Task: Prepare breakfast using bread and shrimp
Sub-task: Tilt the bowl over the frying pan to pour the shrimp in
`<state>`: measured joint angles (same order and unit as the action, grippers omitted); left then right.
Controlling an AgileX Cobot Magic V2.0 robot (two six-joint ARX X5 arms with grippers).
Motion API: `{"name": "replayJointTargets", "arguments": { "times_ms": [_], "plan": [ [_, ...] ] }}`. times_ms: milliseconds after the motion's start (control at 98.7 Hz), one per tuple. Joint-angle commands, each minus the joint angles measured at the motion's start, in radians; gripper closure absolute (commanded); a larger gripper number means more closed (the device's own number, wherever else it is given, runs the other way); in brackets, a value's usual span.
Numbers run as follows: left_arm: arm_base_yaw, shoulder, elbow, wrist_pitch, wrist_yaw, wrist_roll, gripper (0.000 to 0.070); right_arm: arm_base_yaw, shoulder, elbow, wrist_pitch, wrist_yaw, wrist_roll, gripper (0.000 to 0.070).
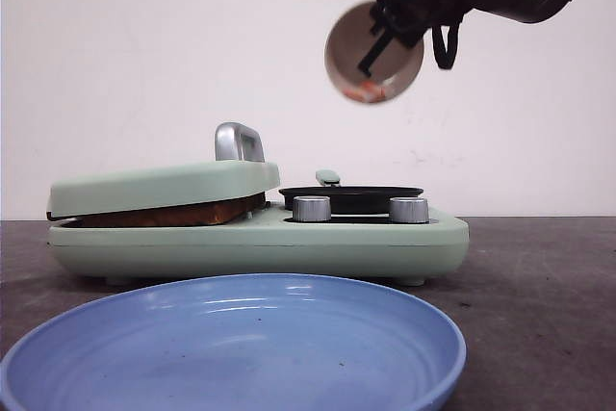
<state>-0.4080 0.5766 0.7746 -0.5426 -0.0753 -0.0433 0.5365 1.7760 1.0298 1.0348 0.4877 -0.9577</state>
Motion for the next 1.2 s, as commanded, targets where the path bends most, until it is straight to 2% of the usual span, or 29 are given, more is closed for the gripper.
{"name": "replayJointTargets", "arguments": {
  "times_ms": [0,111,263,273,355,567,699,831,932,1094,1185],
  "plan": [
    [-0.005,0.005,0.008,0.010,0.000,0.007,0.0271,0.011,0.014,-0.011,0.029,-0.021,0.016,0.0693],
    [-0.005,0.005,0.008,0.010,0.000,0.022,0.0271,0.025,0.014,-0.030,0.126,0.010,0.005,0.0693],
    [-0.005,0.005,0.008,0.010,0.000,0.025,0.0271,0.029,0.014,-0.035,0.140,0.011,-0.053,0.0693],
    [-0.005,0.005,0.008,0.010,0.000,0.032,0.0271,0.053,0.014,-0.035,0.274,0.026,-0.098,0.0693],
    [-0.005,0.005,0.008,0.010,0.000,0.033,0.0271,0.059,0.014,-0.036,0.323,0.026,-0.094,0.0693],
    [-0.005,0.005,0.008,0.010,0.000,0.043,0.0271,0.061,0.014,-0.064,0.326,0.018,-0.045,0.0693],
    [-0.005,0.005,0.008,0.010,0.000,0.045,0.0271,0.074,0.012,-0.106,0.337,0.014,-0.069,0.0693],
    [-0.005,0.005,0.008,0.010,0.000,0.053,0.0271,0.047,0.012,-0.116,0.320,-0.021,0.006,0.0693],
    [-0.005,0.005,0.008,0.010,0.000,0.051,0.0271,0.039,0.011,-0.116,0.326,-0.016,0.043,0.0693],
    [-0.005,0.005,0.008,0.010,0.001,0.051,0.0271,0.022,0.007,-0.112,0.333,-0.010,0.045,0.0693],
    [-0.005,0.005,0.008,0.011,0.001,0.051,0.0271,0.022,0.007,-0.108,0.332,0.036,0.049,0.0693]
  ]
}}
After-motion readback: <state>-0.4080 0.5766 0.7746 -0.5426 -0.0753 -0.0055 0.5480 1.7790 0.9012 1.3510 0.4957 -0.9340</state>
